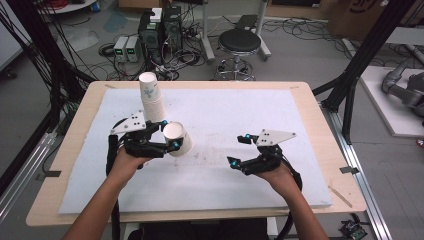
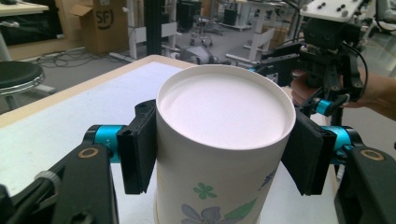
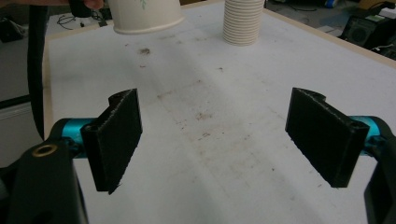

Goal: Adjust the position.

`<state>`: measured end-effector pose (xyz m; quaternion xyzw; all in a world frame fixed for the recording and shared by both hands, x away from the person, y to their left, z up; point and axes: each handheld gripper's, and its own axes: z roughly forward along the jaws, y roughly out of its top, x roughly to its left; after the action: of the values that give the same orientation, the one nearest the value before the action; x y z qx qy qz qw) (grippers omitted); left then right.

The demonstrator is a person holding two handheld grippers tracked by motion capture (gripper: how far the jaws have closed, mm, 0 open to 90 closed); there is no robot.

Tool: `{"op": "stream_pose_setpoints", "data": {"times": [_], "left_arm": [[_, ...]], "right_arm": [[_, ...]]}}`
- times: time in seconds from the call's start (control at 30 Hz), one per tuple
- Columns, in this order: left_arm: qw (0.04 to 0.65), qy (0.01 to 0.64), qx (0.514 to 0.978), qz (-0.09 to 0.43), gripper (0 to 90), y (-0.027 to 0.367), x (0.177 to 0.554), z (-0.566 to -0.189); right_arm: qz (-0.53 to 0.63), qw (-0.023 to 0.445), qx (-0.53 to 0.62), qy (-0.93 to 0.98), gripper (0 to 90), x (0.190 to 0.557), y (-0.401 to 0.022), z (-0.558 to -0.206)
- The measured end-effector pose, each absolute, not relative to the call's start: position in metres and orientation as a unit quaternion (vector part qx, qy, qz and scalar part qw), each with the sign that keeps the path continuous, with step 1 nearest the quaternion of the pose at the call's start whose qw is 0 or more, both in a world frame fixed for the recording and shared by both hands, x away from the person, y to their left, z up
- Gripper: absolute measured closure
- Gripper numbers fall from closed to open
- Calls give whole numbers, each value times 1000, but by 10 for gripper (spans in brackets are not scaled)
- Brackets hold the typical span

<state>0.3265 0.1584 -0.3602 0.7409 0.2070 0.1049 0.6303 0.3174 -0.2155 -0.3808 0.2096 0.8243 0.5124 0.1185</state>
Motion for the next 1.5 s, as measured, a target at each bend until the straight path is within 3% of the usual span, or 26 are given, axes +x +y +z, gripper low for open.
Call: {"op": "stream_pose_setpoints", "data": {"times": [0.93, 1.5], "left_arm": [[634, 169, 753, 55, 344, 127, 312, -377], [643, 107, 758, 12, 344, 95, 303, -379]], "right_arm": [[521, 66, 135, 840, 188, 306, -176, -393], [531, 41, 106, 839, 188, 299, -167, -397]]}}
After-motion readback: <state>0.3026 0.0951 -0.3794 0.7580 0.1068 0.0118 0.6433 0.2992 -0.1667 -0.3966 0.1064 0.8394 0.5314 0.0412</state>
